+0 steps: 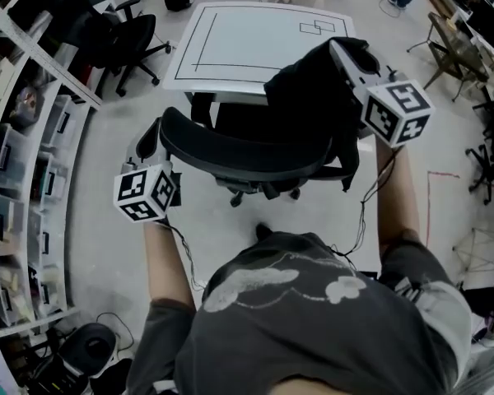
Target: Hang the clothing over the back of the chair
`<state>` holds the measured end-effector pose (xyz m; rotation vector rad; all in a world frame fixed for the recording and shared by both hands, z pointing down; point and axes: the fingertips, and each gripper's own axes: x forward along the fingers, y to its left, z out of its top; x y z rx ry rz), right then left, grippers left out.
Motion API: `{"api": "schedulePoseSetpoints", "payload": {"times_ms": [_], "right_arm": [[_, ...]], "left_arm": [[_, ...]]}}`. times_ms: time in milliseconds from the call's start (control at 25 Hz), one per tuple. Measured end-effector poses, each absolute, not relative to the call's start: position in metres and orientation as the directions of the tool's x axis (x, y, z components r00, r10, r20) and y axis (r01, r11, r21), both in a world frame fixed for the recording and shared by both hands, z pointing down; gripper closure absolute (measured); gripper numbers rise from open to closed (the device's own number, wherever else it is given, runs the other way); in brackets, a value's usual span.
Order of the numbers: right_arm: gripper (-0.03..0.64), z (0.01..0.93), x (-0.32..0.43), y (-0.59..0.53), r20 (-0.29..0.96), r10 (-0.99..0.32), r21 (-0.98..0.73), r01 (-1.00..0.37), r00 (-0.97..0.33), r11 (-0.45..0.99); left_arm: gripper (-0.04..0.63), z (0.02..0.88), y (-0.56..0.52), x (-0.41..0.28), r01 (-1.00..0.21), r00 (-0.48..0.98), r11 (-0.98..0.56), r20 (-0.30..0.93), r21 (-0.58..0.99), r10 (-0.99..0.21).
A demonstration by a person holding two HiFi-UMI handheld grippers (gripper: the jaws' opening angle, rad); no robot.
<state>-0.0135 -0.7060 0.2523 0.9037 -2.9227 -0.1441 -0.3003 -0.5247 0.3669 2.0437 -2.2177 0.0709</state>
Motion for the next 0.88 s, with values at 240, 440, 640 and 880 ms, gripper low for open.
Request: {"api": "schedulePoseSetpoints", "payload": {"times_ms": [240,440,640,880], "right_arm": [[0.623,0.226,-0.038,-0.688,-0.003,-0.504,0.136,-0.5,-0.864,0.856],[0.623,0.217,-0.058,-0.649,-0.028,-0.439,0.17,-0.437,-0.898,0.883],[0.623,0.202,-0.073,-0.607,-0.05,-0.393,0.19,-0.395,-0.918,0.899],[0.623,0.178,-0.074,-0.554,-0.102,-0.371,0.217,-0.385,-0.923,0.897]], "left_arm": [[0.591,0.359,-0.518,-0.305,-0.994,-0.085,0.091,0.107,0.056,-0.991],[0.591,0.357,-0.505,-0.304,-0.996,-0.055,0.062,0.101,0.067,-0.993],[0.591,0.348,-0.49,-0.302,-0.998,-0.023,0.028,0.078,0.058,-0.997],[0.591,0.337,-0.461,-0.299,-0.999,0.008,-0.006,0.039,0.053,-0.999]]}}
